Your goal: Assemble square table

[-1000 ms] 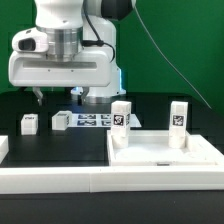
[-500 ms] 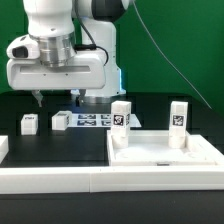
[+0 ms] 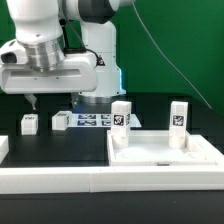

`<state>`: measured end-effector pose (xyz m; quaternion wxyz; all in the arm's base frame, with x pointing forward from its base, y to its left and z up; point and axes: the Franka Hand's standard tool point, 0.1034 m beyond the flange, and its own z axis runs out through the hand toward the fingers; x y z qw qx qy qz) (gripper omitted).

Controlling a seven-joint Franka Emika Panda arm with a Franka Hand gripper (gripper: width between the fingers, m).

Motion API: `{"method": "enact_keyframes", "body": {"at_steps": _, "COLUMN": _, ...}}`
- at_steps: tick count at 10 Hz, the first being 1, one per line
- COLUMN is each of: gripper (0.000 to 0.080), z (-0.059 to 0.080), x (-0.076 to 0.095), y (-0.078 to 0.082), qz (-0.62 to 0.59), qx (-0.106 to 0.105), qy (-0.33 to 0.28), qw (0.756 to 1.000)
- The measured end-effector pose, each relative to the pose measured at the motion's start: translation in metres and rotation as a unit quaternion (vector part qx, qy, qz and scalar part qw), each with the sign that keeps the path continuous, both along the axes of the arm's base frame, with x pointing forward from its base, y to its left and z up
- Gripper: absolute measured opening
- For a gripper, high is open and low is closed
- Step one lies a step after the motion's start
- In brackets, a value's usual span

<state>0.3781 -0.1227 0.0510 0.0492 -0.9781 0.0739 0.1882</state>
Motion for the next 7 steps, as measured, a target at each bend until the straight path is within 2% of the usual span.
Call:
{"method": "enact_keyframes", "body": {"at_steps": 1, "gripper": 0.0648, "z": 0.0, "x": -0.002, "y": 0.002, "qz": 0.001, "qx": 0.015, "qy": 0.05, "qw": 0.999}}
{"method": "enact_keyframes", "body": {"at_steps": 2, "gripper": 0.0648, "z": -0.004, "x": 0.006, "y": -0.001, "qz": 0.004, "qx": 0.013, "qy": 0.062, "qw": 0.998}}
{"method": "enact_keyframes", "body": {"at_steps": 4, "gripper": 0.0648, "z": -0.007, "x": 0.001, "y": 0.003, "qz": 0.006, "qx": 0.031, "qy": 0.127, "qw": 0.991}}
{"method": "enact_keyframes", "body": {"at_steps": 7, "gripper": 0.0648, "z": -0.014, "x": -0.002, "y": 0.006, "qz": 0.011, "qx": 0.044, "qy": 0.204, "qw": 0.978}}
